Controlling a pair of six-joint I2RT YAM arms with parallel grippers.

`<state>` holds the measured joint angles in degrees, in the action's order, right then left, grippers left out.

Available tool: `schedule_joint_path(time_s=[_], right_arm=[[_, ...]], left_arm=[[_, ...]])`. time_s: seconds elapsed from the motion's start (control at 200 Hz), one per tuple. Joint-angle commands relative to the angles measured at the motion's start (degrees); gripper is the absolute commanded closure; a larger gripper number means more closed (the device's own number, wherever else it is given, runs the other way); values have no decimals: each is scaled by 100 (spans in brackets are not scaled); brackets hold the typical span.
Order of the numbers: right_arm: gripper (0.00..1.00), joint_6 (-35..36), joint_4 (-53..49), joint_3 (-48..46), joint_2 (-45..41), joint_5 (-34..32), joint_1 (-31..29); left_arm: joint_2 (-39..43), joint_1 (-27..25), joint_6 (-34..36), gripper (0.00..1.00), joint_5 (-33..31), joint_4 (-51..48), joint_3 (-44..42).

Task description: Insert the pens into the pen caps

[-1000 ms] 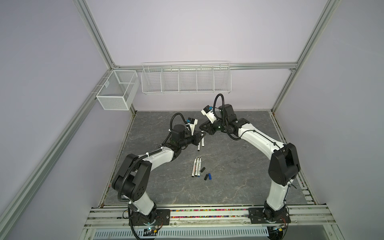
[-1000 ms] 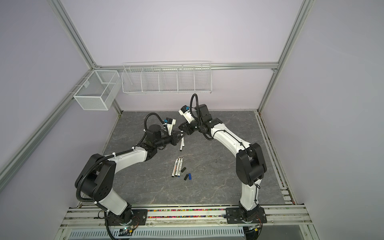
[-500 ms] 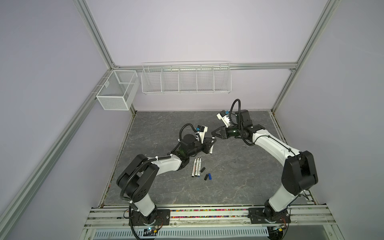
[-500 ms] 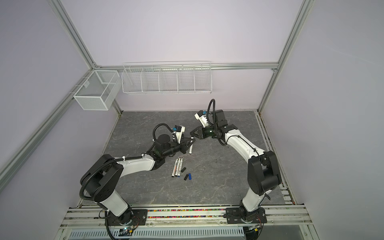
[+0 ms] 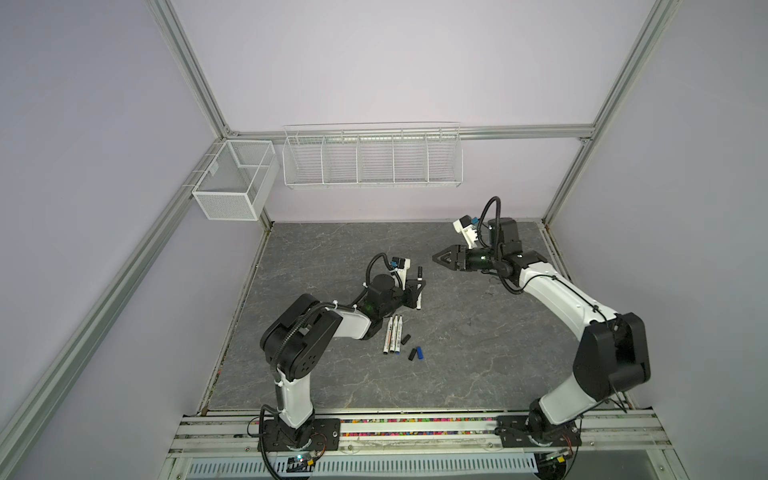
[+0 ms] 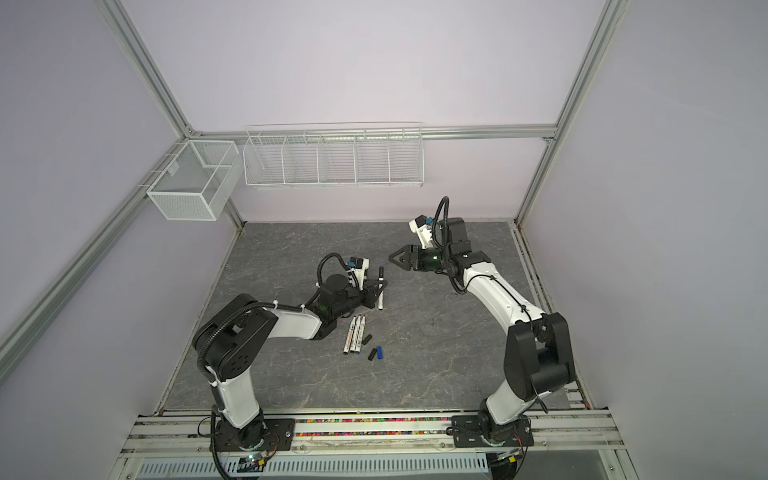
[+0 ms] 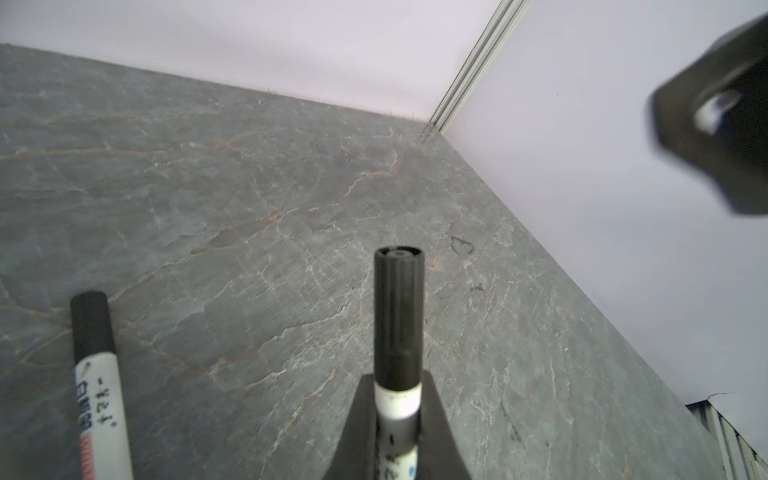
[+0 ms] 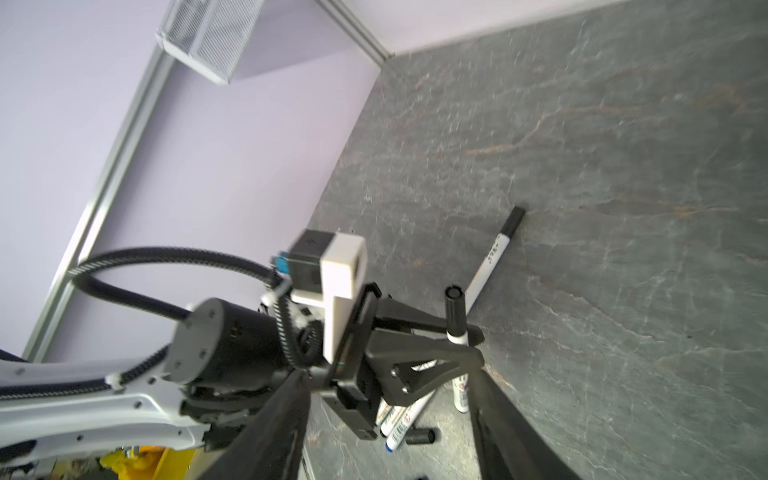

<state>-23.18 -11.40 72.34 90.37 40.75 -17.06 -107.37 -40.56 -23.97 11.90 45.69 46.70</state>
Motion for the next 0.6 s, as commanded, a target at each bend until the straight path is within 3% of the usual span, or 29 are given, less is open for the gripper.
schedule_joint_path(time_s=[0.0,0.29,0.6], right_arm=[[36,-271,355,-233,-333,-488,97],[36,-206,189,-440,-363,-709,156],[37,-186,68,-526,-288,-778,157]], left_arm=[[-61,-16,-76,100,-128,-127,121],[-408,69,-48,100,-395,-2071,1112],[-895,141,138,100,-1346,-3867,2258]])
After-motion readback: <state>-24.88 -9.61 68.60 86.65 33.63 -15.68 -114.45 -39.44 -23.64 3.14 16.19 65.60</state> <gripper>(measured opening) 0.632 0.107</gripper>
